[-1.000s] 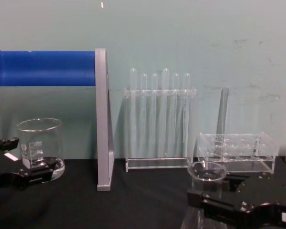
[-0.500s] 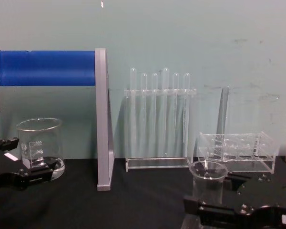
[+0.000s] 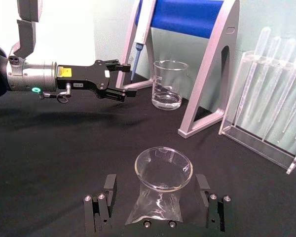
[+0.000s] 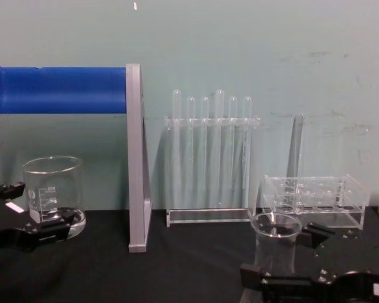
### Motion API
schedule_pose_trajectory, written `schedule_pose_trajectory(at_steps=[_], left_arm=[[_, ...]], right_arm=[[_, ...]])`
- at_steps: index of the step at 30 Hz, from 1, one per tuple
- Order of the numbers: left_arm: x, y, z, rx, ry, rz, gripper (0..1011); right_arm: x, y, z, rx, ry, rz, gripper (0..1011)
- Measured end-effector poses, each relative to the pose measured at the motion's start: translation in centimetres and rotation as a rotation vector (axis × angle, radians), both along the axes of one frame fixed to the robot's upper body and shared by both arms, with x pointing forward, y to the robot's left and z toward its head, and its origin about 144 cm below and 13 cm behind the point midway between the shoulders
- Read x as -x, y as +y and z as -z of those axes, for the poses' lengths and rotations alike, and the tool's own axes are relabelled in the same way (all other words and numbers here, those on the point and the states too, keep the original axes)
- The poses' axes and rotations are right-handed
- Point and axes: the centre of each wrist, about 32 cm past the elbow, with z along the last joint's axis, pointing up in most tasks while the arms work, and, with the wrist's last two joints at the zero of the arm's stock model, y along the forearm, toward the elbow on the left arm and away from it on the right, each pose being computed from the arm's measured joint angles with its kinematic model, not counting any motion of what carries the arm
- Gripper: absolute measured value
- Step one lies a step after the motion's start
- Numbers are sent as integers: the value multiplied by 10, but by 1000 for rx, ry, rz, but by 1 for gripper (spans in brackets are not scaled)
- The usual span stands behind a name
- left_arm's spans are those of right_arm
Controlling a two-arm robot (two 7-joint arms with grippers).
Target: Grasp the erlenmeyer flask with one hand, shake it three times, then place it back.
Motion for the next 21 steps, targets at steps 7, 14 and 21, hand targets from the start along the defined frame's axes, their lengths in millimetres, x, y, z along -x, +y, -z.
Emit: schedule_pose_trajectory(at_steps=[7,14,21], left_arm=[[0,0,0,0,0,0,1001],[0,0,0,0,0,0,1001],[0,0,0,0,0,0,1001]], right_arm=[[0,0,0,0,-1,0,1002],[0,0,0,-1,-1,0,1003],[1,-2,0,1,-1,3,1002]])
